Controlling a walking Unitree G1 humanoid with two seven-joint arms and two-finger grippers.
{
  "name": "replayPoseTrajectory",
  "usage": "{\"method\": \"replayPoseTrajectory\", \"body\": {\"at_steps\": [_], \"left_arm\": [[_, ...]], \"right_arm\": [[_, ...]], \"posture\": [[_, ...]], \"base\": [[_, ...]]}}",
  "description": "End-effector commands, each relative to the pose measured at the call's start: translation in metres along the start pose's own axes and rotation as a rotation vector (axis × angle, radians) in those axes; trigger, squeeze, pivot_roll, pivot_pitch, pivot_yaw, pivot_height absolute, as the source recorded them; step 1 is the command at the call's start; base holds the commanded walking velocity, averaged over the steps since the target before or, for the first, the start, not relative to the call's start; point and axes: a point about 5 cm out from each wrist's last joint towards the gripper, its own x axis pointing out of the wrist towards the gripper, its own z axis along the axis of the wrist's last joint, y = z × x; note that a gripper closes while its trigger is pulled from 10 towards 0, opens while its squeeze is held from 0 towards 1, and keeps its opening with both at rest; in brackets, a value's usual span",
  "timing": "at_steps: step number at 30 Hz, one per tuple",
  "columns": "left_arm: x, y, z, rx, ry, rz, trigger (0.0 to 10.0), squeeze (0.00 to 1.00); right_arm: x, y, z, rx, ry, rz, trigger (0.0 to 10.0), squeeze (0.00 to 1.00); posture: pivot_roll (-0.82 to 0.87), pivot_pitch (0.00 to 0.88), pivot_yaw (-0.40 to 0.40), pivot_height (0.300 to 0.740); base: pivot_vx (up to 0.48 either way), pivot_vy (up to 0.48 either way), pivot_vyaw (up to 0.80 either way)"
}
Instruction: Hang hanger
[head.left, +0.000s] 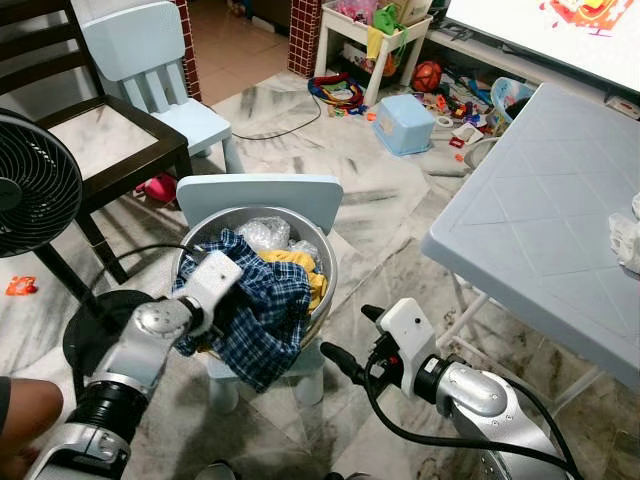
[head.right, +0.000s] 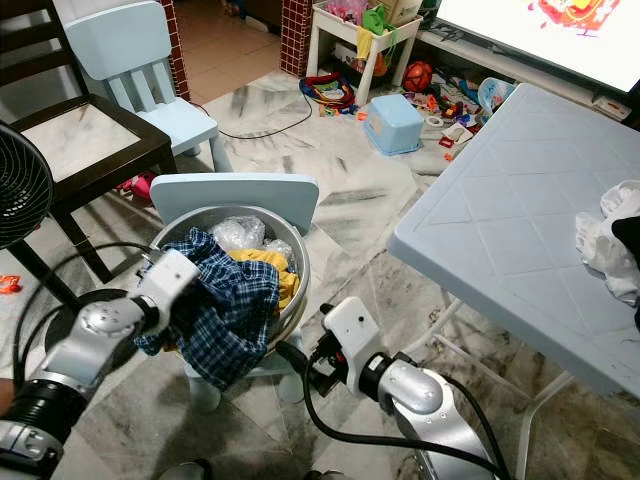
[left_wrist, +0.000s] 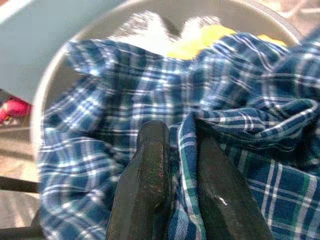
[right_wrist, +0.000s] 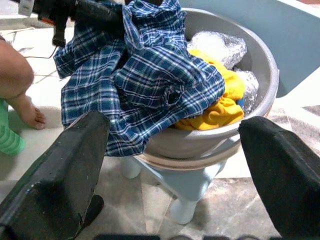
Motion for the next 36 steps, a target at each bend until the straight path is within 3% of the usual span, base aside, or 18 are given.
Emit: {"method": "replayPoseTrajectory", "body": {"at_steps": [1, 4, 5, 8, 10, 12, 15, 16, 17, 21, 25, 27, 28, 30, 31, 32, 34, 36], "left_arm": [[-0.002, 0.01, 0.016, -0.018, -0.1, 0.112, 10.0, 1.0], [-0.01, 0.019, 0.026, -0.053, -0.18, 0.233, 10.0, 1.0], [-0.012, 0.009, 0.016, -0.05, -0.134, 0.177, 10.0, 1.0], [-0.012, 0.008, 0.015, -0.047, -0.126, 0.165, 10.0, 1.0], [-0.016, -0.026, 0.019, -0.252, -0.15, -0.087, 10.0, 1.0], [-0.019, -0.03, 0.024, -0.291, -0.172, -0.104, 10.0, 1.0], [-0.023, -0.024, 0.028, -0.279, -0.185, -0.005, 10.0, 1.0], [-0.025, -0.01, 0.024, -0.282, -0.182, 0.165, 10.0, 1.0], [-0.025, -0.002, 0.014, -0.265, -0.149, 0.26, 10.0, 1.0], [-0.03, 0.0, 0.008, -0.221, -0.122, 0.292, 10.0, 1.0], [-0.04, -0.006, 0.026, -0.154, -0.202, 0.335, 10.0, 1.0], [-0.045, -0.011, 0.031, -0.171, -0.231, 0.349, 10.0, 1.0], [-0.058, -0.027, 0.036, -0.198, -0.268, 0.363, 10.0, 1.0], [-0.065, -0.034, 0.036, -0.2, -0.276, 0.367, 10.0, 1.0], [-0.075, -0.046, 0.025, -0.24, -0.245, 0.379, 10.0, 1.0], [-0.075, -0.046, 0.025, -0.24, -0.245, 0.379, 10.0, 1.0], [-0.088, -0.059, 0.004, -0.341, -0.168, 0.397, 10.0, 1.0], [-0.096, -0.065, -0.005, -0.359, -0.133, 0.379, 10.0, 1.0]], "right_arm": [[-0.001, 0.001, 0.003, -0.039, -0.002, 0.013, 10.0, 0.0], [0.0, 0.003, 0.007, -0.047, -0.013, 0.018, 10.0, 0.0], [-0.001, 0.002, 0.002, -0.046, 0.003, 0.01, 10.0, 0.0], [-0.001, 0.002, 0.002, -0.047, 0.005, 0.009, 10.0, 0.0], [-0.002, 0.003, 0.0, -0.062, 0.012, 0.018, 10.0, 0.0], [-0.001, 0.002, 0.001, -0.065, 0.013, 0.019, 10.0, 0.0], [0.0, -0.002, 0.001, -0.072, 0.01, -0.007, 10.0, 0.0], [0.0, -0.002, 0.001, -0.07, 0.01, -0.011, 10.0, 0.0], [0.0, -0.001, 0.001, -0.068, 0.01, -0.009, 10.0, 0.0], [0.0, 0.002, 0.0, -0.07, 0.011, -0.003, 10.0, 0.0], [-0.002, 0.001, -0.001, -0.074, 0.014, -0.003, 10.0, 0.0], [-0.002, 0.0, -0.001, -0.077, 0.017, -0.003, 10.0, 0.0], [-0.002, -0.002, -0.002, -0.079, 0.02, -0.008, 10.0, 0.0], [-0.002, -0.003, -0.002, -0.078, 0.02, -0.011, 10.0, 0.0], [-0.001, -0.002, -0.003, -0.078, 0.021, -0.01, 10.0, 0.0], [-0.001, -0.002, -0.003, -0.078, 0.021, -0.01, 10.0, 0.0], [0.001, -0.001, -0.003, -0.09, 0.014, -0.01, 10.0, 0.0], [0.001, -0.004, -0.002, -0.079, 0.006, -0.025, 10.0, 0.0]], "posture": [[0.07, 0.145, -0.13, 0.74], [0.07, 0.145, -0.131, 0.74], [0.08, 0.147, -0.133, 0.74], [0.08, 0.147, -0.133, 0.74], [0.08, 0.152, -0.136, 0.74], [0.08, 0.152, -0.135, 0.74], [0.08, 0.15, -0.131, 0.74], [0.08, 0.15, -0.129, 0.74], [0.08, 0.15, -0.13, 0.74], [0.08, 0.15, -0.13, 0.74], [0.08, 0.147, -0.13, 0.74], [0.08, 0.147, -0.127, 0.74], [0.08, 0.146, -0.125, 0.74], [0.09, 0.147, -0.125, 0.74], [0.1, 0.15, -0.125, 0.74], [0.1, 0.15, -0.125, 0.74], [0.11, 0.155, -0.126, 0.74], [0.11, 0.157, -0.123, 0.74]], "base": [[0.0, 0.0, 0.0], [0.0, 0.0, 0.0], [0.0, 0.0, 0.0], [0.0, 0.0, 0.0], [0.0, 0.0, 0.0], [0.0, 0.0, 0.0], [0.0, 0.0, 0.0], [0.0, 0.0, 0.0], [0.0, 0.0, 0.0], [0.0, 0.0, 0.0], [0.0, 0.0, 0.0], [0.0, 0.0, 0.0], [0.0, 0.0, 0.0], [0.0, 0.0, 0.0], [0.0, 0.0, 0.0], [0.0, 0.0, 0.0], [0.0, 0.0, 0.0], [0.0, 0.0, 0.0]]}}
